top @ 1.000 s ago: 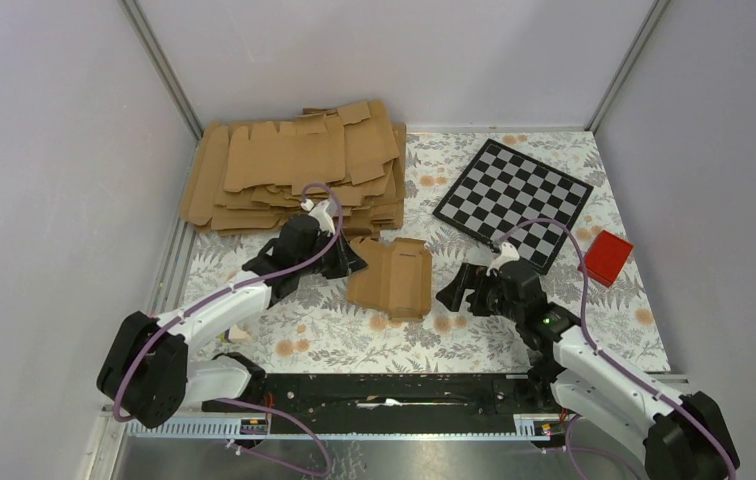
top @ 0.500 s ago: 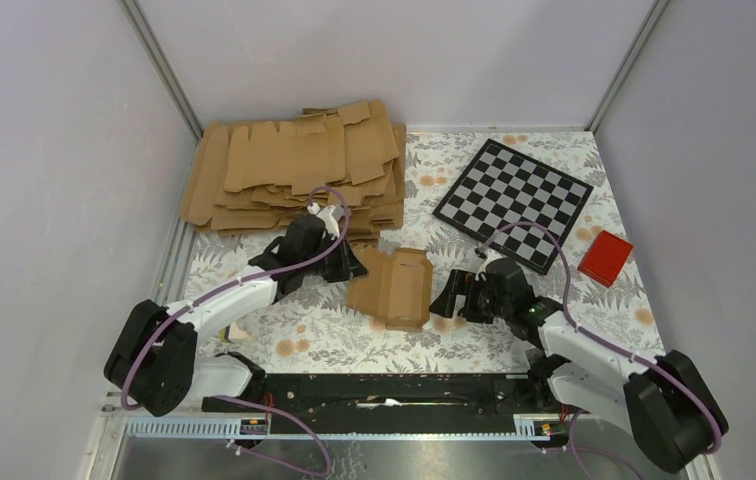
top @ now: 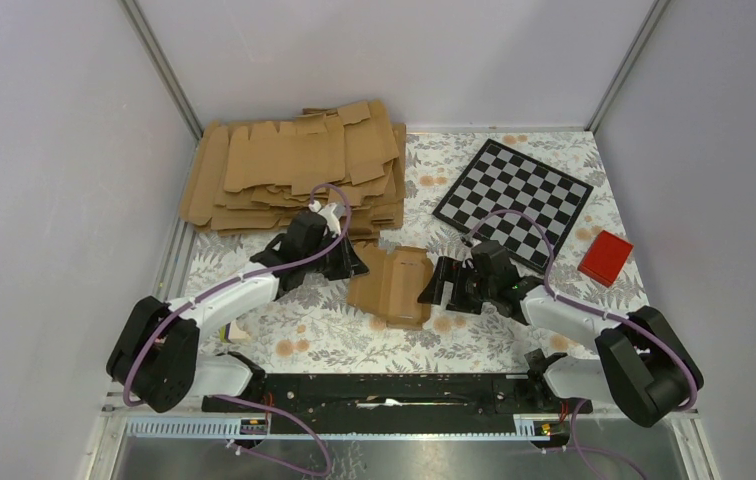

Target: Fold the paper box

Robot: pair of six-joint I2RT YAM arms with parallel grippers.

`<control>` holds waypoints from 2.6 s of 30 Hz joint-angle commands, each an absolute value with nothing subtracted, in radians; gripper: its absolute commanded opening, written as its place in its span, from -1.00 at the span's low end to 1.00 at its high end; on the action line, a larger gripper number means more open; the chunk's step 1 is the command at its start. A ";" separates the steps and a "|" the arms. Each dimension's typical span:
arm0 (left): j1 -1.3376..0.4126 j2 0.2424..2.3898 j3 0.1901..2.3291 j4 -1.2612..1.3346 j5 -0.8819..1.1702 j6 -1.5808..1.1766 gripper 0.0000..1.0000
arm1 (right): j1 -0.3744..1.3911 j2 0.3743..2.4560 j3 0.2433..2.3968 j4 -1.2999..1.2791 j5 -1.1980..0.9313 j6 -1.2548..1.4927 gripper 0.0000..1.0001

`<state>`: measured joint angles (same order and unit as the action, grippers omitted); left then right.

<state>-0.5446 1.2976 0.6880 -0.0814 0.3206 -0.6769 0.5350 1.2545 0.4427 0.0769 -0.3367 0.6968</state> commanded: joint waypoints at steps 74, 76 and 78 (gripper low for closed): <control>-0.577 1.238 0.638 0.006 0.369 -0.719 -1.00 | 0.540 0.793 0.221 0.102 -0.396 0.678 0.54; -0.577 1.253 0.662 -0.044 0.340 -0.695 -1.00 | 0.540 0.839 0.229 0.127 -0.401 0.663 0.54; -0.577 1.257 0.667 -0.049 0.327 -0.683 -1.00 | 0.539 0.887 0.239 0.159 -0.410 0.644 0.51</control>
<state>-0.5751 1.2449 0.6033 -0.0212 0.3763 -0.7227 0.5350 0.8249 0.2157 0.0586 -0.3710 0.6819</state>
